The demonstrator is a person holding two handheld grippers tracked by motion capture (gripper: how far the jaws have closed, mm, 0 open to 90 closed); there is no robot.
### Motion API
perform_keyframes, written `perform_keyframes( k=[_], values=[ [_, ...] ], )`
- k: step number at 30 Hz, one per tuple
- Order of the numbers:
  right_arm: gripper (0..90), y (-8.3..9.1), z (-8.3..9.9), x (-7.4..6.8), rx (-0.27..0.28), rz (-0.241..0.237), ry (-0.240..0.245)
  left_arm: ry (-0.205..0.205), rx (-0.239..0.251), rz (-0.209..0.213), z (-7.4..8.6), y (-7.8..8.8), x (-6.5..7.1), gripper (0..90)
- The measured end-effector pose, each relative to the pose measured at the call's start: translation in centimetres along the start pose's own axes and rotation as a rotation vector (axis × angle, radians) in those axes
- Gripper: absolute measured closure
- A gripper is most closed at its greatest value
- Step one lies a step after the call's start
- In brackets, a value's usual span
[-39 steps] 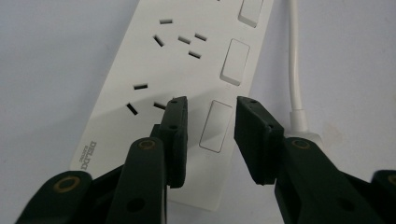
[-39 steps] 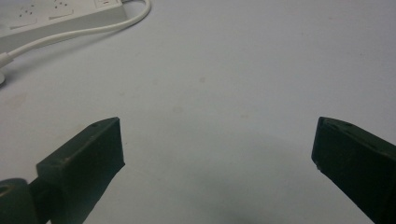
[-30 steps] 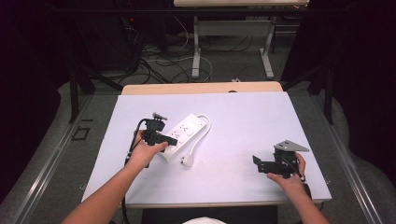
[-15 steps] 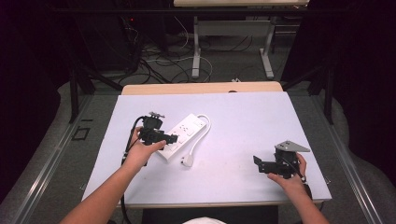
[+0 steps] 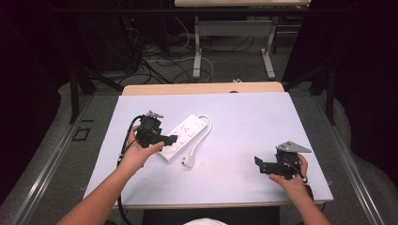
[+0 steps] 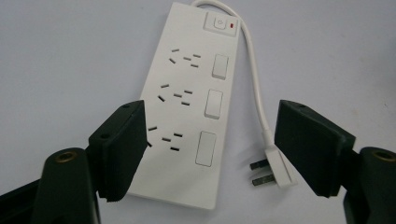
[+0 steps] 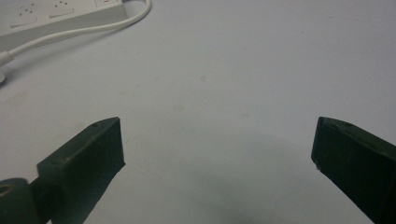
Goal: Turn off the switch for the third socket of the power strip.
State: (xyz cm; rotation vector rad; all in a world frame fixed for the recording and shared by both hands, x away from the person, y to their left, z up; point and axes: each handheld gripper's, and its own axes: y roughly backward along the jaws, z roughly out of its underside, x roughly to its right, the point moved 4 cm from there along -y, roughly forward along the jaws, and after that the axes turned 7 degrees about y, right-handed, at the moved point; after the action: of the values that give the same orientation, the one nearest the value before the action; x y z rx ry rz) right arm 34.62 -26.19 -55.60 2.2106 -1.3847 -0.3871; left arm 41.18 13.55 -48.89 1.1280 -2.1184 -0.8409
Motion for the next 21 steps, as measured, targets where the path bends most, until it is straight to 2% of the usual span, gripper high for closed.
perform_keyframes(
  k=[7, 8, 11, 21],
  values=[
    [1.7, 0.0, 0.0, 0.0, -0.001, 0.005, 0.0, -0.008, 0.019, -0.02, 0.5, 0.5, -0.3, 15.5],
    [1.7, 0.0, 0.0, 0.0, -0.003, 0.002, -0.003, -0.003, 0.02, -0.013, 0.5, 0.5, -0.3, 12.6],
    [1.7, 0.0, 0.0, 0.0, -0.001, 0.0, -0.003, 0.001, 0.02, -0.027, 0.8, 0.7, -0.7, 1.5],
    [1.8, 0.0, 0.0, 0.0, -0.003, 0.002, -0.006, 0.03, 0.049, -0.033, 1.9, 1.7, -2.0, 0.5]
  ],
)
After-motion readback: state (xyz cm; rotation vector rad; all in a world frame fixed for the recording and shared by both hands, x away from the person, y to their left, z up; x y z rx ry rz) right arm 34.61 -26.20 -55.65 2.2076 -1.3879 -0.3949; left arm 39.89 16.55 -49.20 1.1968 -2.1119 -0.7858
